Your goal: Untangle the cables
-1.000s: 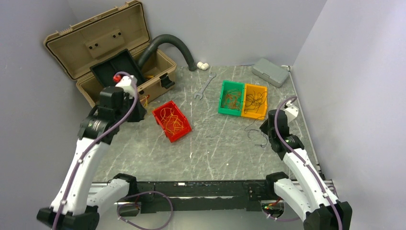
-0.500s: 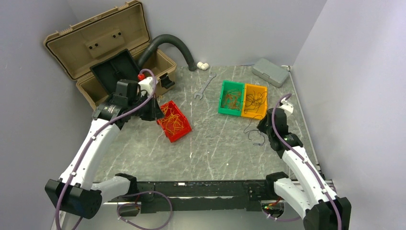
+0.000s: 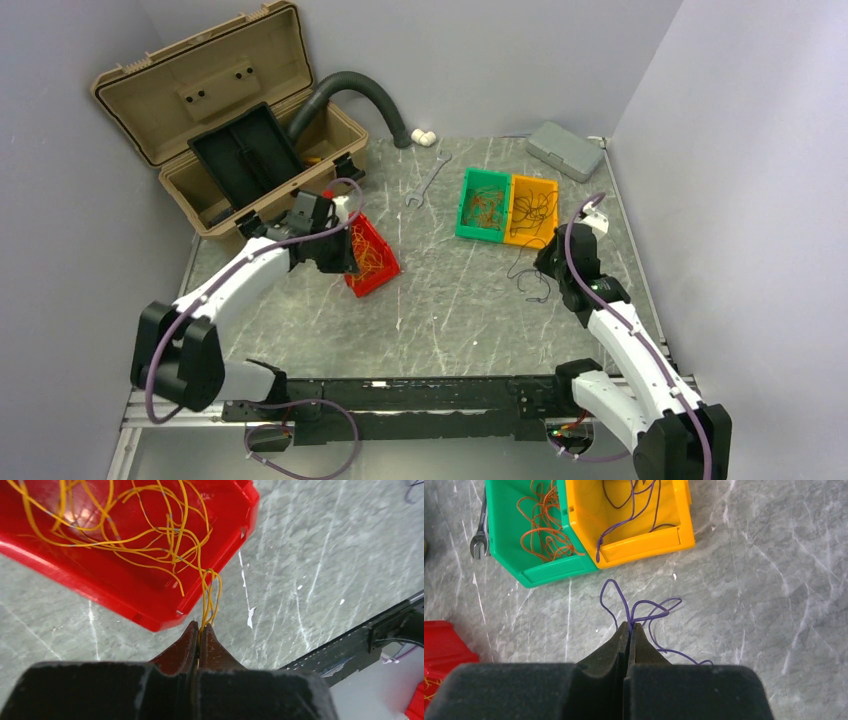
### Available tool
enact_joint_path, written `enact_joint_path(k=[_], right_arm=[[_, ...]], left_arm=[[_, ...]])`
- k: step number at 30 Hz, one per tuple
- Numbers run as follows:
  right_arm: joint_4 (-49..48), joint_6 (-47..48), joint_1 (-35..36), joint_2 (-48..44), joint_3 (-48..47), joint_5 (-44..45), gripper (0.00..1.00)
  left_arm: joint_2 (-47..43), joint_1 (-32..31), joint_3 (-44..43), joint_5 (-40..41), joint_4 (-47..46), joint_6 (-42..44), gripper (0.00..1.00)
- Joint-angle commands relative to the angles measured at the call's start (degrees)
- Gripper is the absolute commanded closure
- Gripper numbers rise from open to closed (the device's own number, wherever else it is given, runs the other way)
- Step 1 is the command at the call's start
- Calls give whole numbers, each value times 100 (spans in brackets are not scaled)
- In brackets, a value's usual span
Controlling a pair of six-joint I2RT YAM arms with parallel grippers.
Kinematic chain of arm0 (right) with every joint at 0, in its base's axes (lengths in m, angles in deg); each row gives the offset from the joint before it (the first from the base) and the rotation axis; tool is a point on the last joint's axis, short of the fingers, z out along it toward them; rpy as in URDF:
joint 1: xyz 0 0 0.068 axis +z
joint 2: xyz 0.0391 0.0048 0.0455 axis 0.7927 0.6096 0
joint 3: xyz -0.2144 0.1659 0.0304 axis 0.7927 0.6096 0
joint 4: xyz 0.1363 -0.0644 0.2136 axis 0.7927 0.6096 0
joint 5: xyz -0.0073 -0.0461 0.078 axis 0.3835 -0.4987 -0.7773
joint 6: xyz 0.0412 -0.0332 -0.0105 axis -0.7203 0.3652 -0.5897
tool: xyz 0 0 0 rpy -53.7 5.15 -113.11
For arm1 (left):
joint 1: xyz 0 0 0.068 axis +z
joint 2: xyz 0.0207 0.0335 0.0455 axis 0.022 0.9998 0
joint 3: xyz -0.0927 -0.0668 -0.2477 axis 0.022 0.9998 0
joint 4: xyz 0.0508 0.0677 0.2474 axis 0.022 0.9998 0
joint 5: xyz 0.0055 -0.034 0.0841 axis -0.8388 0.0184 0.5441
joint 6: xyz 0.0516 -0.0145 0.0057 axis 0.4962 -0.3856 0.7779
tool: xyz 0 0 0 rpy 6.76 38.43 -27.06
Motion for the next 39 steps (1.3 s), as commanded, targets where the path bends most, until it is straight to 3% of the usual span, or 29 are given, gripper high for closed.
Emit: enact_joint_path(k=[1,17,26,29,32,39], right_arm=[[-306,117,-10,70,-106,-81,100],[-610,186,-11,420,-178,-514,100],[-671,142,-10,451,-152,-703,100],[-890,269,5,530,-166,-1327,100],[-898,304,75,765,-392,-1593,100],[-333,322,85,849,-1419,-654,100]], left_arm=[[490,-208,-308,270,-297,-90,100],[1210,-356,-1130,360,-116,-276,100],[2169,-198,-1466,1319,-142,-479,98],[2320,-227,-1388,1300,-498,-346,92],[2257,-397,-1352,1578,-569,-280,78],[1408,-723,-1163,2174,-293,-216,56]])
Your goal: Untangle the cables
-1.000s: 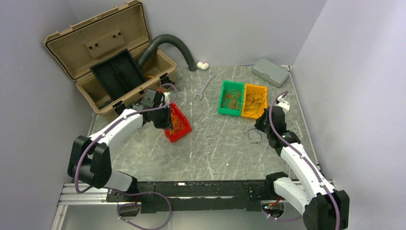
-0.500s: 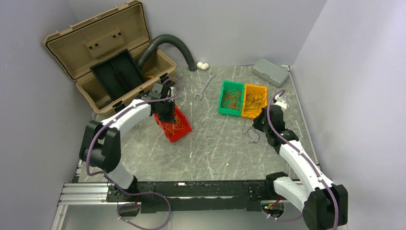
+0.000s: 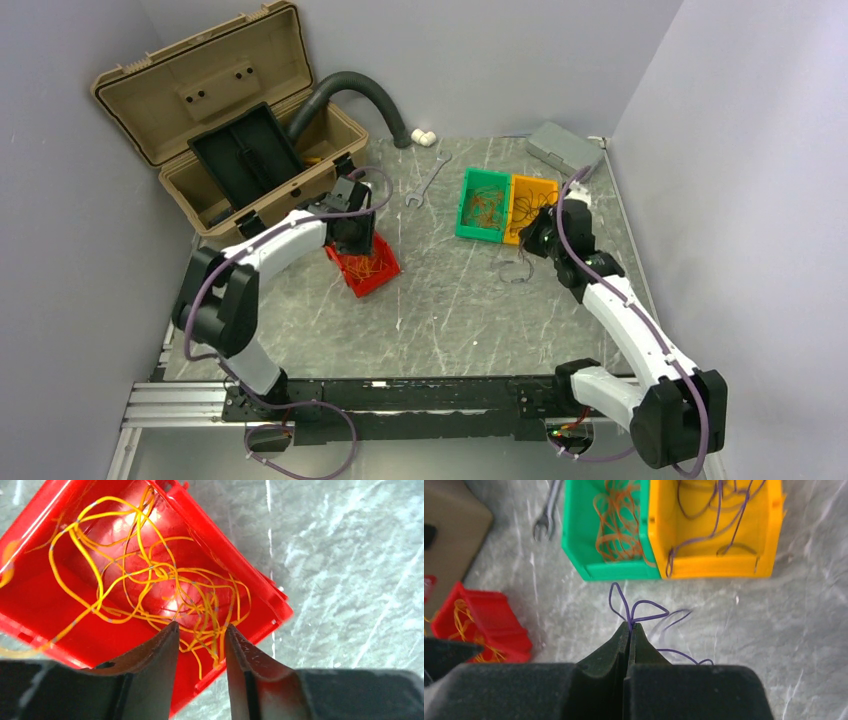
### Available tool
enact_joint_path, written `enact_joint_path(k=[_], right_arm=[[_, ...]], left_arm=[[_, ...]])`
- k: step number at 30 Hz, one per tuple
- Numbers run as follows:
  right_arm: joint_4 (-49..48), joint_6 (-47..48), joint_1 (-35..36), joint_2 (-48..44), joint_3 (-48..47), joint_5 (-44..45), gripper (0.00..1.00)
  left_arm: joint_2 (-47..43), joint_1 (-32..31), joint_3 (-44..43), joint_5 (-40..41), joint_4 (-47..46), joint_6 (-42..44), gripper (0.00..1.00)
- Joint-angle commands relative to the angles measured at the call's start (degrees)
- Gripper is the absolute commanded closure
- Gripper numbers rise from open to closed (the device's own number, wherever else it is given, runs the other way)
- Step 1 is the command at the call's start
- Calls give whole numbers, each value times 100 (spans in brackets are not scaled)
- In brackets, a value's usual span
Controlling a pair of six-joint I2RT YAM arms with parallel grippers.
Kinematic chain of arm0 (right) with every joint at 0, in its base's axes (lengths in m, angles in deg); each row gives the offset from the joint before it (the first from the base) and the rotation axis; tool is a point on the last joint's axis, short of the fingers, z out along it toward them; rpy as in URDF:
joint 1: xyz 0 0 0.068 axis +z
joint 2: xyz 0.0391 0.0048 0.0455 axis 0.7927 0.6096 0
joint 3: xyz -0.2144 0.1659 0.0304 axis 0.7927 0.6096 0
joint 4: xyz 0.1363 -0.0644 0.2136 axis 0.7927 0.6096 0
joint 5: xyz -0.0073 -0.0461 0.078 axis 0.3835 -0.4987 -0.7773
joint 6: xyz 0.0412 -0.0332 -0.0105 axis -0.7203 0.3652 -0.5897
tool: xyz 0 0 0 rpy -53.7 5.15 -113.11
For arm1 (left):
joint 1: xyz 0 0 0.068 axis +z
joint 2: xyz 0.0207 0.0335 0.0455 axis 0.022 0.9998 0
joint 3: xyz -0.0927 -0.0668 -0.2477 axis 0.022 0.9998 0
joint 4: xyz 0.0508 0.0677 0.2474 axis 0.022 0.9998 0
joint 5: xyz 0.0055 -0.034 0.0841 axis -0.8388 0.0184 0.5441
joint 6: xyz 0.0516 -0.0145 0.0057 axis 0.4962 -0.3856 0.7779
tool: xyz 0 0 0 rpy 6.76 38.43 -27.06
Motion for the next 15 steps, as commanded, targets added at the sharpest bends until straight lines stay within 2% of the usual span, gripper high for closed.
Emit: enact_joint_path(k=[1,6,15], right_arm=[[201,53,1,-57,-960,701,100],[698,37,-5,229,-1809,1338,100],[1095,117,-112,950,-3204,2328,100]], left_arm=[[-832,-148,48,441,83,79,53],[-1512,-184,134,425,277,144,40],[-2465,-183,202,319,358,213,34]])
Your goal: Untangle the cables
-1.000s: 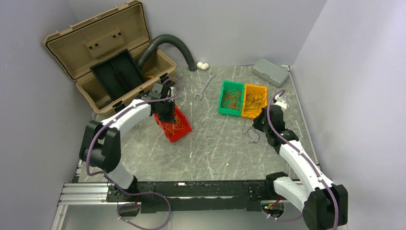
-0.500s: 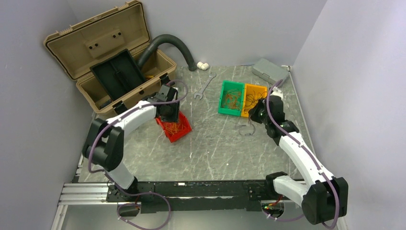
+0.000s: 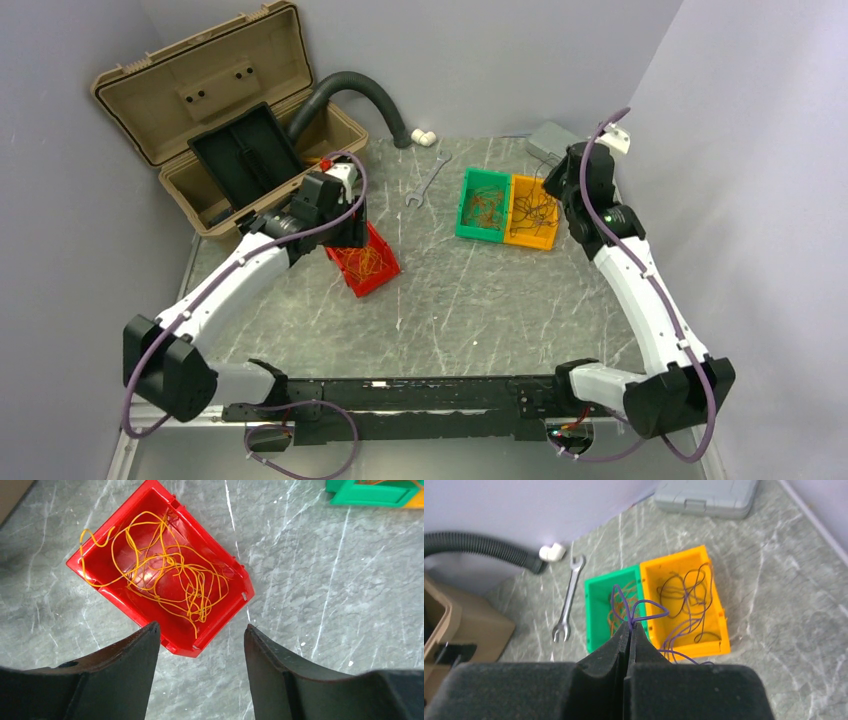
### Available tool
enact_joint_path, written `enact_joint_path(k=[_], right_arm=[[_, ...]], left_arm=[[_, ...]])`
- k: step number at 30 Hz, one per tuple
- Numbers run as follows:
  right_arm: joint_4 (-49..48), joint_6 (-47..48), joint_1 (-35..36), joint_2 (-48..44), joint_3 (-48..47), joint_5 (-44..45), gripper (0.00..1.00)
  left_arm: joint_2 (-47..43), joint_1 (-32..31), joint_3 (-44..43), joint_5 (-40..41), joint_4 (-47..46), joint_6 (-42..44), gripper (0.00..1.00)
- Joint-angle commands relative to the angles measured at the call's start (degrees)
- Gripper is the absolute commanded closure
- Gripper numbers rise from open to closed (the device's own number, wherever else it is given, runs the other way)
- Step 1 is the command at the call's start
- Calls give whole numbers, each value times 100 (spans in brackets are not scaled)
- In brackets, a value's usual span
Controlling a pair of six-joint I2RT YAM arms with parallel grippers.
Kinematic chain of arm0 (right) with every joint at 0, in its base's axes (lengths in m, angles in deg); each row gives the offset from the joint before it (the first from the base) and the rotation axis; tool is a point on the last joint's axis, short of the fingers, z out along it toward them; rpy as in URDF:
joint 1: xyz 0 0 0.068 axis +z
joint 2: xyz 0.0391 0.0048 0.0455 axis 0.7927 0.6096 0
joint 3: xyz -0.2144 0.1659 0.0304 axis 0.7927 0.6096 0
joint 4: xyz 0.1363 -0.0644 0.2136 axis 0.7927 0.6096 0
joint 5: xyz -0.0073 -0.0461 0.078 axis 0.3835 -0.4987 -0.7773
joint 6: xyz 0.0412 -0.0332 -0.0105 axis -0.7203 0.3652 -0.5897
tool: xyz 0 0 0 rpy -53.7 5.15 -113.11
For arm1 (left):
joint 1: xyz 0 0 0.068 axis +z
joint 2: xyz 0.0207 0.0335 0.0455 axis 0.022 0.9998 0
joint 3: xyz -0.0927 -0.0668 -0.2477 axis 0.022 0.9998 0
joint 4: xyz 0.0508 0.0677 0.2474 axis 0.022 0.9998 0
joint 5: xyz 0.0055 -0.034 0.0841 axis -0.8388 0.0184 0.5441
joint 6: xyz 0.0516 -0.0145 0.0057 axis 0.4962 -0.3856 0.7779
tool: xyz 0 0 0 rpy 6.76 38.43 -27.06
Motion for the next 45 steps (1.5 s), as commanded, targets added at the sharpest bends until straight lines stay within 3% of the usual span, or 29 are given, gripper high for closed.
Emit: enact_joint_path(k=[1,11,21,29,40,43,45], right_arm=[[300,61,-98,394,-697,819,100],[-114,-261,-359,1194,-579,662,100],[-765,-767,-369,2422,-415,729,100],[-1774,-286,-674,3441,-554,-559,100],[-1451,-658,-1026,4252,-301,-912,100],[-1282,-611,-1029,4392,-427,-1036,100],[-1393,-478,-1016,4104,-323,-986,97]], left_arm=[[-601,-10,113,-11,-19,132,32],[-1655,-24,584,-717,-486,135,18],[-2270,-81,553,-864,-346,133,21],[-2305,-94,659,-868,-286,143,23],[-2248,-110,720,-992,-473,99,25],[-2132,-136,719,-1030,-503,104,20],[-2099,-155,700,-865,-434,47,5]])
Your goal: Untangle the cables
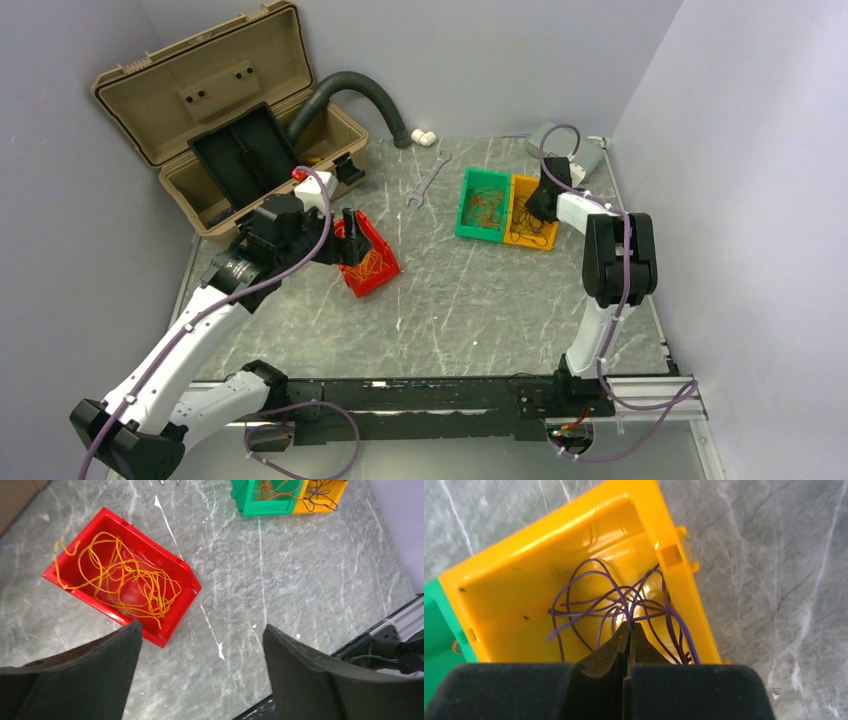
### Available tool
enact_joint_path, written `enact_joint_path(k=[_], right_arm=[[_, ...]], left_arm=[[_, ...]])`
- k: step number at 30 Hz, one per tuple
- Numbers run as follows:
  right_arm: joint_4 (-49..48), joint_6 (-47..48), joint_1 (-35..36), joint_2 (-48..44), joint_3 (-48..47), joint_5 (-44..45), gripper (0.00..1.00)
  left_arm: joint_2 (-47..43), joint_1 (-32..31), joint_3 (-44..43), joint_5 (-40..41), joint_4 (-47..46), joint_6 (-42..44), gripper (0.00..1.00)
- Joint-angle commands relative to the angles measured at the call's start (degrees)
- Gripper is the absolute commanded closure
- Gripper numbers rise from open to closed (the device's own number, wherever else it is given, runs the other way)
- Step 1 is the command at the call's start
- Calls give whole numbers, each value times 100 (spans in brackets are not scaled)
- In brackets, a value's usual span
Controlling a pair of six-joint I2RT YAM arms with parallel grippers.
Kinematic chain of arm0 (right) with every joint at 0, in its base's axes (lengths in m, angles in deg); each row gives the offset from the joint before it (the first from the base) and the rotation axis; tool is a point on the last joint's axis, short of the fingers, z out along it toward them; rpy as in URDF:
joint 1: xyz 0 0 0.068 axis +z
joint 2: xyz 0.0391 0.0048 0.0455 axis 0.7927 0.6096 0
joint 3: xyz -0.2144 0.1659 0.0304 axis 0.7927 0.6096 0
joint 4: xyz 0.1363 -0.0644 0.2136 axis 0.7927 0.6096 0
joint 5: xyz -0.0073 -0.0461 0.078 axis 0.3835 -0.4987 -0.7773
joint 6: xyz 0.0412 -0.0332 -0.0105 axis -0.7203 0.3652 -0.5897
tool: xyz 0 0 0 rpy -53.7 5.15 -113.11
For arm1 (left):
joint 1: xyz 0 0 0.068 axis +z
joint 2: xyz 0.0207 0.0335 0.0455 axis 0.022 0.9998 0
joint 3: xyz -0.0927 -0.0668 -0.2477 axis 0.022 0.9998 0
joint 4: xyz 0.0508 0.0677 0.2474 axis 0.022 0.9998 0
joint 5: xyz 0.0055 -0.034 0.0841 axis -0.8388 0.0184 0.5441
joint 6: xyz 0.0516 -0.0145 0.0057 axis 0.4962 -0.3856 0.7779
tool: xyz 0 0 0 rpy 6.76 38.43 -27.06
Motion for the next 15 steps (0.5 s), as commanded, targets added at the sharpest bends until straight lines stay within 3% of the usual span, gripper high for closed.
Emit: enact_joint_path(k=[1,2,4,6,10,15], right_arm=[[-168,91,33,-439,138,-60,92],[-239,125,35,-654,207,-19,88],[-158,245,33,-995,162,86,61],[70,372,39,-1306,35,118,44],[181,431,41,-1957,186,21,32],[-214,550,34,-2944,914,-490,8]], left_arm=[[61,-50,35,111,-158,-59,1],[22,-48,51,188,-174,-69,1],[-104,-48,122,342,-223,-109,1],[-228,-50,222,409,-319,-151,1],[-449,-57,427,406,-592,-194,1],[-657,-61,689,480,-810,-205,1]])
